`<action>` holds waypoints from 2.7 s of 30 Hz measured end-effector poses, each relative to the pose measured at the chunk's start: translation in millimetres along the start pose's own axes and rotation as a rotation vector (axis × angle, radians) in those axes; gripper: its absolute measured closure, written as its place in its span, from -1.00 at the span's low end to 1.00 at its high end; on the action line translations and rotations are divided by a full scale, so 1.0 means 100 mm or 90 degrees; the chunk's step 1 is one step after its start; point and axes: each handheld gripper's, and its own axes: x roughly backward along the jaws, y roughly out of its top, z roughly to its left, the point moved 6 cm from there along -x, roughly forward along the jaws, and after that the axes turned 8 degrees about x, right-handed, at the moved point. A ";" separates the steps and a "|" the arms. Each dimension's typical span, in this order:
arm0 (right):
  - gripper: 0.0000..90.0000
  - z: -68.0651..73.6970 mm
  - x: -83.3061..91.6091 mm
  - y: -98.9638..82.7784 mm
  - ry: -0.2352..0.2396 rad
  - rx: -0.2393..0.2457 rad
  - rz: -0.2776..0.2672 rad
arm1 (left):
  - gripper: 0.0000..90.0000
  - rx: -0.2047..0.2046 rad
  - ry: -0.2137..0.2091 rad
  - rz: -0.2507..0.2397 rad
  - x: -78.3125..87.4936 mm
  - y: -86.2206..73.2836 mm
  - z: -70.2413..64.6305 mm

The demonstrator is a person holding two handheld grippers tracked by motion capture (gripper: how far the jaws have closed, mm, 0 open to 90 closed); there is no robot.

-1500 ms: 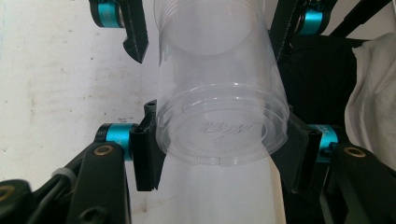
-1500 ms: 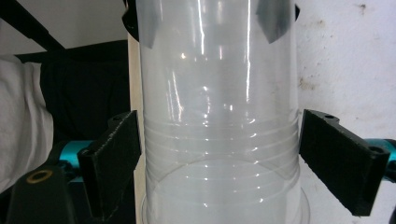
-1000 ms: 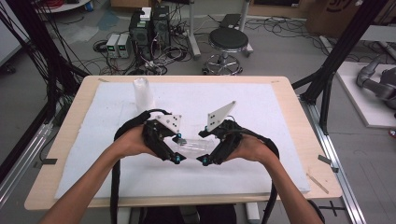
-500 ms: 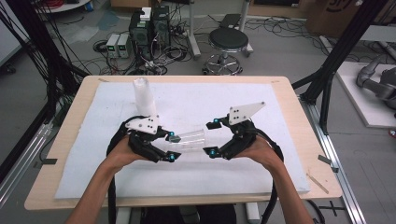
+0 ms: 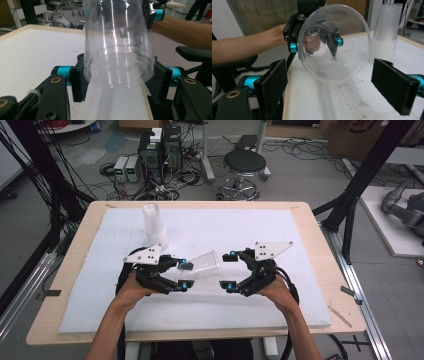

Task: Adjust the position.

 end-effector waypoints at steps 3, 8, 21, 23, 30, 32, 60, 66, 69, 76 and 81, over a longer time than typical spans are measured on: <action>-0.70 0.01 0.01 -0.04 0.003 -0.011 -0.018 | -0.07 -0.002 -0.002 0.000 -0.01 0.00 0.00; -0.70 0.02 -0.02 -0.08 0.009 -0.013 -0.028 | -0.07 -0.001 -0.006 -0.006 -0.02 0.01 -0.01; -0.69 0.05 -0.16 -0.11 0.033 -0.022 -0.053 | -0.07 -0.009 -0.019 -0.013 -0.09 0.02 -0.05; -0.68 0.05 -0.17 -0.10 0.033 -0.021 -0.057 | -0.07 -0.010 -0.023 -0.012 -0.11 0.02 -0.06; -0.68 0.05 -0.21 -0.05 0.038 -0.021 -0.073 | -0.07 -0.015 -0.035 -0.015 -0.16 0.04 -0.09; -0.67 0.05 -0.23 -0.04 0.039 -0.021 -0.075 | -0.07 -0.016 -0.039 -0.016 -0.17 0.04 -0.10; -0.33 0.09 -0.23 0.02 0.063 -0.006 -0.121 | -0.07 -0.022 -0.052 -0.004 -0.21 0.02 -0.13; -0.32 0.09 -0.23 0.02 0.064 -0.007 -0.124 | -0.07 -0.022 -0.053 -0.002 -0.20 0.02 -0.13; -0.32 0.09 -0.23 0.02 0.063 -0.004 -0.127 | -0.47 -0.008 -0.051 -0.009 -0.21 0.03 -0.13; -0.32 0.07 -0.21 0.02 0.058 -0.006 -0.127 | -0.96 0.017 -0.024 0.003 -0.20 0.05 -0.10; -0.32 0.07 -0.20 0.02 0.054 -0.005 -0.127 | -0.96 0.013 -0.012 0.018 -0.17 0.03 -0.09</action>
